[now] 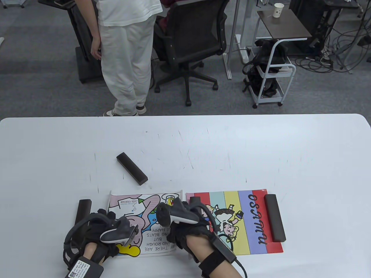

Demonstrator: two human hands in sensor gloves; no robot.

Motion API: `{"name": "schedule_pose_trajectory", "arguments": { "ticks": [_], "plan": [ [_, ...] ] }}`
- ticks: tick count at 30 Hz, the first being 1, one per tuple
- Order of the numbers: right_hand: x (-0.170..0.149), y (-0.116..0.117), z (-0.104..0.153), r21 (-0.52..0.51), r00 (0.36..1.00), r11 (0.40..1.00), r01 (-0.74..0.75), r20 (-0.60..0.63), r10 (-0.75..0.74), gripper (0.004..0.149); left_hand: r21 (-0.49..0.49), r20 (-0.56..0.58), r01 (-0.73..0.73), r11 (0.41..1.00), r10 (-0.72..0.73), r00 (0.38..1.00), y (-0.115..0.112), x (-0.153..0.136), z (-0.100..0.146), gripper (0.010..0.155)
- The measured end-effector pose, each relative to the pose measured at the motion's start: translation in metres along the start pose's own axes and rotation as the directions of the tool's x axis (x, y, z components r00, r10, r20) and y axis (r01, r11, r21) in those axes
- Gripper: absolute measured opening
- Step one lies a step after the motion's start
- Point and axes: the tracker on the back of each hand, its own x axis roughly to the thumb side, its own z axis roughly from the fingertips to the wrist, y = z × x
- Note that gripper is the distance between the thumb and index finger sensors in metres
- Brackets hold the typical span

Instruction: Unroll posters and secure with paperweights

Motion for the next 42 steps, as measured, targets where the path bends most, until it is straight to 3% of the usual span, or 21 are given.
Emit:
{"name": "schedule_pose_trajectory", "arguments": {
  "ticks": [7,11,14,17,20,23,25,27,29,34,37,42],
  "plan": [
    [0.004,0.012,0.005,0.067,0.994,0.992,-0.108,0.009,0.108,0.089,-0.001,-0.003,0.013,1.0,-0.013,1.0,0.0,-0.001,0.003,0.089],
    [0.009,0.018,0.004,0.033,0.983,0.982,-0.185,0.008,0.185,0.087,0.003,0.003,-0.013,1.0,0.013,1.0,0.002,-0.004,0.005,0.09],
    [0.009,0.019,0.004,0.028,0.982,0.981,-0.191,0.0,0.191,0.087,0.018,0.006,-0.149,0.989,0.149,0.989,0.002,-0.015,0.01,0.09],
    [0.009,0.019,0.006,0.026,0.981,0.981,-0.192,-0.002,0.192,0.087,0.064,-0.019,-0.342,0.938,0.344,0.939,0.002,-0.044,0.02,0.089],
    [0.009,0.019,0.007,0.022,0.981,0.981,-0.195,-0.005,0.195,0.086,0.138,-0.081,-0.503,0.853,0.516,0.853,0.0,-0.084,0.034,0.082],
    [0.009,0.018,0.007,0.02,0.98,0.98,-0.197,-0.005,0.197,0.087,0.193,-0.166,-0.655,0.73,0.682,0.712,-0.018,-0.117,0.041,0.082],
    [0.009,0.018,0.007,0.02,0.981,0.981,-0.195,-0.005,0.195,0.087,0.237,-0.256,-0.724,0.648,0.761,0.596,-0.034,-0.125,0.038,0.08],
    [0.009,0.018,0.008,0.022,0.981,0.98,-0.196,-0.006,0.196,0.086,0.215,-0.334,-0.775,0.595,0.79,0.514,-0.051,-0.121,0.028,0.08],
    [0.009,0.018,0.008,0.024,0.98,0.98,-0.199,-0.009,0.199,0.086,0.155,-0.387,-0.791,0.592,0.773,0.503,-0.063,-0.112,0.018,0.083],
    [0.009,0.018,0.009,0.023,0.978,0.978,-0.207,-0.01,0.207,0.086,0.003,-0.485,-0.725,0.689,0.635,0.601,-0.071,-0.092,-0.004,0.09],
    [0.009,0.018,0.009,0.023,0.979,0.978,-0.205,-0.009,0.206,0.086,0.034,-0.547,-0.682,0.73,0.585,0.599,-0.069,-0.09,-0.009,0.082],
    [0.009,0.018,0.009,0.024,0.978,0.978,-0.209,-0.012,0.209,0.086,0.097,-0.585,-0.717,0.691,0.622,0.52,-0.07,-0.093,-0.009,0.069]
  ]
}}
